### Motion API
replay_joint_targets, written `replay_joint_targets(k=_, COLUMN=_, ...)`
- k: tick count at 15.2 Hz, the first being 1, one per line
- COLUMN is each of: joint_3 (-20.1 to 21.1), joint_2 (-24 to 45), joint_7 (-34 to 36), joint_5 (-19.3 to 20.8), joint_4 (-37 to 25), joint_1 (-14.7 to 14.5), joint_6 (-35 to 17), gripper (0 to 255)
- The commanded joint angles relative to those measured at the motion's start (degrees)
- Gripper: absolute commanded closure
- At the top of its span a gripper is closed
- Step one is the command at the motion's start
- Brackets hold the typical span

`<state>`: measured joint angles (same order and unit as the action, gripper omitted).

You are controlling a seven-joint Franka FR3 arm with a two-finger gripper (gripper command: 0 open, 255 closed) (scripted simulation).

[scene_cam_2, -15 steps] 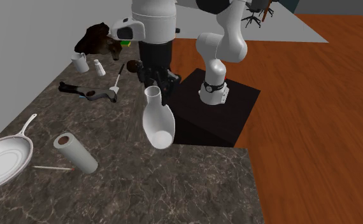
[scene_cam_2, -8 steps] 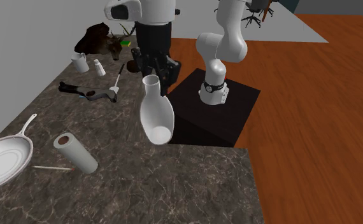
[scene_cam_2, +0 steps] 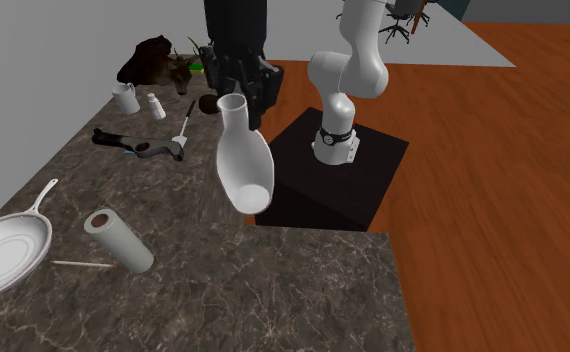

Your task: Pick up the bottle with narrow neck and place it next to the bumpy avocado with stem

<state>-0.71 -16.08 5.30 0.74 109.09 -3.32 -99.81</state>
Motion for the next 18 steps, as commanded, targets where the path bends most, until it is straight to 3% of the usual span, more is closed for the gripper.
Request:
replay_joint_targets(k=1, joint_3=0.0, joint_2=0.4, joint_7=0.0, joint_5=0.0, joint_4=-2.0, joint_1=0.0, joint_6=1.6, gripper=255)
replay_joint_targets(k=18, joint_3=0.0, joint_2=5.4, joint_7=-0.2, joint_5=-0.1, joint_4=-21.0, joint_1=0.0, joint_6=15.5, gripper=255)
